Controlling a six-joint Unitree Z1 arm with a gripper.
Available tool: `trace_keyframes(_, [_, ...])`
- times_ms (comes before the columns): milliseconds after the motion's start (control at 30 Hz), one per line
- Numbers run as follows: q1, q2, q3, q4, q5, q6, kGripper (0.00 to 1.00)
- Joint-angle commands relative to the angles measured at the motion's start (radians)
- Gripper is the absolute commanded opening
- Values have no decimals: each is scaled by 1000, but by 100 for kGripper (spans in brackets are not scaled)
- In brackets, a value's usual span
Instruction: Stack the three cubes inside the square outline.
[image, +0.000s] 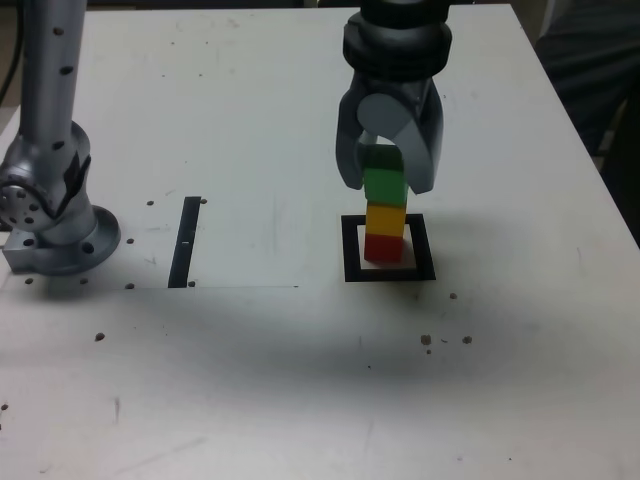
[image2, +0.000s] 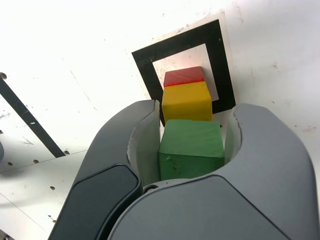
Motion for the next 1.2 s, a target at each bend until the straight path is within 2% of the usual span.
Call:
trace_keyframes(0, [7,6,6,-7,-3,4,76])
trace_keyframes(67, [10,7,11,-11,-5,7,90])
trace_keyframes(167, [16,7,21,-16,-5,7,97])
trace_keyframes(400, [26,1,31,-26,-4,10,98])
trace_keyframes(600, [27,-45,60,-44,5,12,99])
trace_keyframes(867, [27,-151,133,-51,20,12,100])
trace_keyframes(1167, [27,-314,321,-54,30,3,100])
